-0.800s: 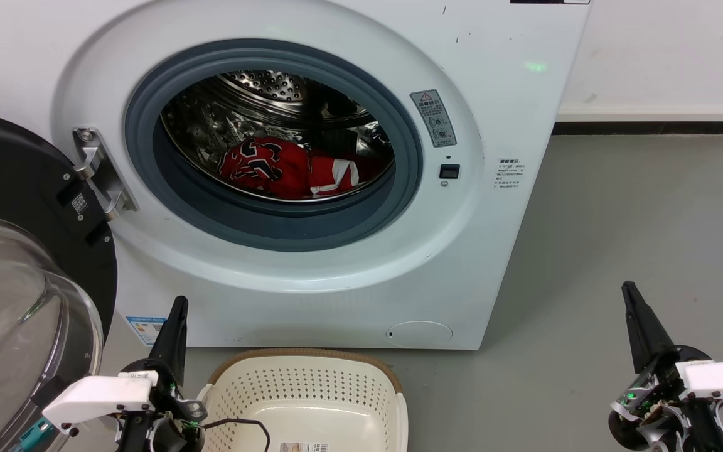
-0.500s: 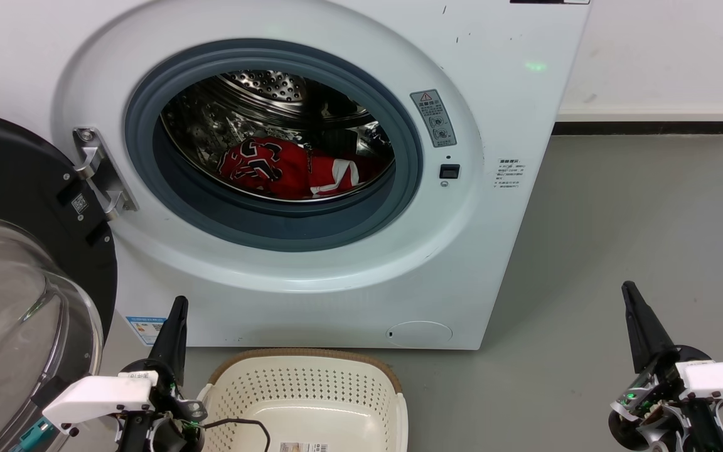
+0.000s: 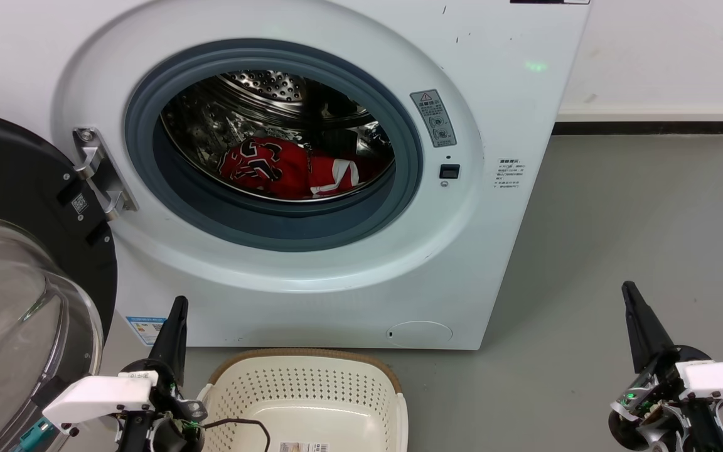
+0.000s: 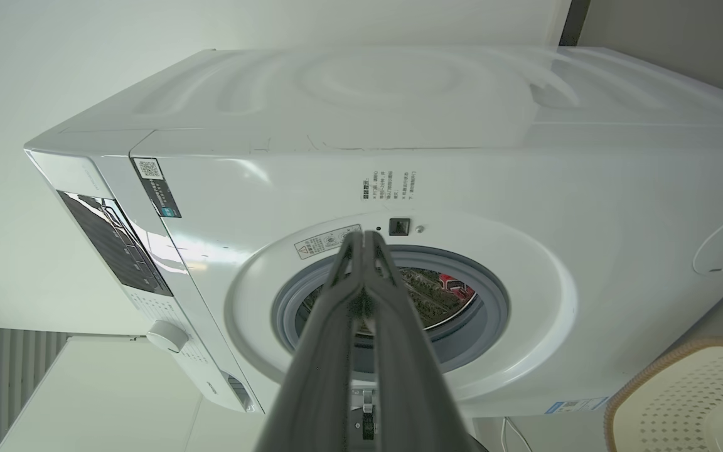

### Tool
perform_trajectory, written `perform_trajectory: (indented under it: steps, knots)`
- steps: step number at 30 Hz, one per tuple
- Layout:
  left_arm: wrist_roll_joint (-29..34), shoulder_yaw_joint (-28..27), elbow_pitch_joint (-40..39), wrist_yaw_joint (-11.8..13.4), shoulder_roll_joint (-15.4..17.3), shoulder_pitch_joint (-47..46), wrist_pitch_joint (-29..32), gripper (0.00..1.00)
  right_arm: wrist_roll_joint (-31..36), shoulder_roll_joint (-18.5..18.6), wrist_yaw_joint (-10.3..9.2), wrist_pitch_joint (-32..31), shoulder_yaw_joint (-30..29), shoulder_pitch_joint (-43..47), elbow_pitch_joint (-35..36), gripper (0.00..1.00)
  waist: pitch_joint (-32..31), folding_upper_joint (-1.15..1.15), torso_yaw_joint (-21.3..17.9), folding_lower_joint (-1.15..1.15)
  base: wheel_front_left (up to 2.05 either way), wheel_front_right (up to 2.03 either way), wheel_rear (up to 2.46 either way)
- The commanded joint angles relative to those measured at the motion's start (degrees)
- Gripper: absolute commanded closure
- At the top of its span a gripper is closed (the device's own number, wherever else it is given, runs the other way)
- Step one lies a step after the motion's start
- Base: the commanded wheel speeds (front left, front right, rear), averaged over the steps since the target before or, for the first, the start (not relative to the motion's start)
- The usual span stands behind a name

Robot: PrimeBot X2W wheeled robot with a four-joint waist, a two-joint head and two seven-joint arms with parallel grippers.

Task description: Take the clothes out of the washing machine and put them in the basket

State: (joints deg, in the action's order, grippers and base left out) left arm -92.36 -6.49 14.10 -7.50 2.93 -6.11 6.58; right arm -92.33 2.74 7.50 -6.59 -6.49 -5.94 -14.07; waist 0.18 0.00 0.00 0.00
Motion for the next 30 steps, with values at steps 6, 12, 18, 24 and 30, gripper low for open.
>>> perform_trajectory:
  steps: [6, 12, 18, 24, 30]
  knots:
    - [0.3, 0.4, 1.3, 0.0, -0.1, 1.5, -0.6, 0.00, 0.2, -0.2, -0.01, 0.5, 0.3, 1.4, -1.3, 0.00, 0.0, 0.00, 0.0, 0.00, 0.00, 0.00, 0.00]
    - [1.8, 0.4, 0.3, 0.0, -0.1, 2.2, -2.3, 0.00, 1.2, -0.2, -0.01, 2.3, 0.6, 2.1, -0.4, 0.00, 0.0, 0.00, -0.1, 0.00, 0.00, 0.00, 0.00]
    - [4.3, -0.7, 0.0, 0.0, -0.1, 2.4, -3.7, 0.00, 3.1, -0.1, -0.01, 3.7, 0.0, 2.4, 0.0, 0.00, 0.0, 0.00, -0.1, 0.00, 0.00, 0.00, 0.00]
    - [8.9, -3.2, 0.3, 0.0, -0.1, 2.3, -5.3, 0.00, 10.1, -0.1, -0.01, 5.3, -1.7, 2.3, 0.5, 0.00, 0.1, 0.00, -0.1, 0.00, 0.00, 0.00, 0.00]
    - [15.0, -5.6, -1.4, 1.0, -0.1, 1.9, -6.7, 0.00, 19.4, -0.1, -0.01, 6.7, -3.0, 2.1, 1.5, 0.00, 0.2, 0.00, -0.1, 0.00, 0.00, 0.00, 0.00]
